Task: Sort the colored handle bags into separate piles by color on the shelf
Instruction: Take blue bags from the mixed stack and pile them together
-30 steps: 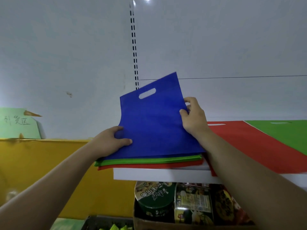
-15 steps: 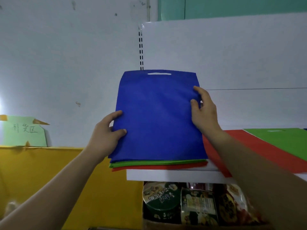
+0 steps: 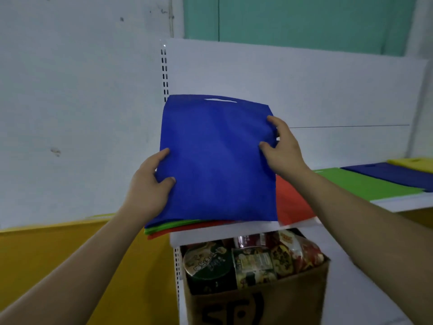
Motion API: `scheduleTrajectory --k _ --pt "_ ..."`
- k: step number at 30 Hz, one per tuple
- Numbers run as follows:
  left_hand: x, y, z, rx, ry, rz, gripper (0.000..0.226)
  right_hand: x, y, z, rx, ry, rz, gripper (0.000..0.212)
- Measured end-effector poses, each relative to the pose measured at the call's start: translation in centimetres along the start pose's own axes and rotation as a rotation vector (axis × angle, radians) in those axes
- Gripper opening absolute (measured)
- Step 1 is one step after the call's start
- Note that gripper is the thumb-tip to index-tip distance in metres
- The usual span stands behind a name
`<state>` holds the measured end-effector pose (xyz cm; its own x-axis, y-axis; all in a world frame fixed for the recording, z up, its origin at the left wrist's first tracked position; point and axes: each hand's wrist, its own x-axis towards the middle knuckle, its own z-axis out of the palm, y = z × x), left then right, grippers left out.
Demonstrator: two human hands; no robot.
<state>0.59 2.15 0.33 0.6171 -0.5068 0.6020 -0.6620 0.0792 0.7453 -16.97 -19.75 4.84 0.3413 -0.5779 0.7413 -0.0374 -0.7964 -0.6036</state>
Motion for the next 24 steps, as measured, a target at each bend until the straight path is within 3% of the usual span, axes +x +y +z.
scheduleTrajectory --k 14,24 --pt "-4.0 7.4 13.3 -0.191 -0.391 0.098 0.056 -7.3 1.5 -19.2 -0.366 0.188 0.177 0.066" --pt "-12.3 16.5 29.9 -0.213 -0.707 0.102 0.059 -15.0 4.9 -38.7 -0.455 0.163 0.584 0.064"
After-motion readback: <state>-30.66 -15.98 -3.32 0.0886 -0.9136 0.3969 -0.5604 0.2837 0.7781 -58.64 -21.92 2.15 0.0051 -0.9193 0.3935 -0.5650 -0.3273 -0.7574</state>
